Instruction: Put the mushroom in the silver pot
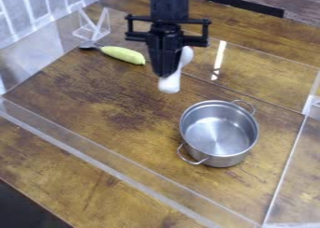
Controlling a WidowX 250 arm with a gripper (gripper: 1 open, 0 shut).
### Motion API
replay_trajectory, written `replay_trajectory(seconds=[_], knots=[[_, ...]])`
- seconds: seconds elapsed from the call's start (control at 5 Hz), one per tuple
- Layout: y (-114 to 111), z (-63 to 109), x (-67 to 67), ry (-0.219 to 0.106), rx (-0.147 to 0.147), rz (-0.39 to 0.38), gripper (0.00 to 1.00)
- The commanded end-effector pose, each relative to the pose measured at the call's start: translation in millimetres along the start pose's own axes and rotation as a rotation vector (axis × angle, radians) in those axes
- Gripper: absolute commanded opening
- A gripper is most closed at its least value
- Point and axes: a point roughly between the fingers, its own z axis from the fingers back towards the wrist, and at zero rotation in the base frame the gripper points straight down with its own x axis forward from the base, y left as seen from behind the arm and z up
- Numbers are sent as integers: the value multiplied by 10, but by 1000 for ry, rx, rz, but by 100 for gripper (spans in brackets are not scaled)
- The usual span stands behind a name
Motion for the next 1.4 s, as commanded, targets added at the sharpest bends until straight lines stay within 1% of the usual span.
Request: replay_trajectory(seconds=[0.0,0.2,0.4,0.6,0.8,1.2], knots=[[-341,325,-146,-99,-22,-83,0],[-492,187,-264,-68,-26,-106,0],[-555,31,-319,-46,-39,-124,0],[-562,-103,-325,-33,-43,-130,0],[-571,-232,-294,-22,-48,-132,0],[-602,-404,-263,1,-50,-127,0]])
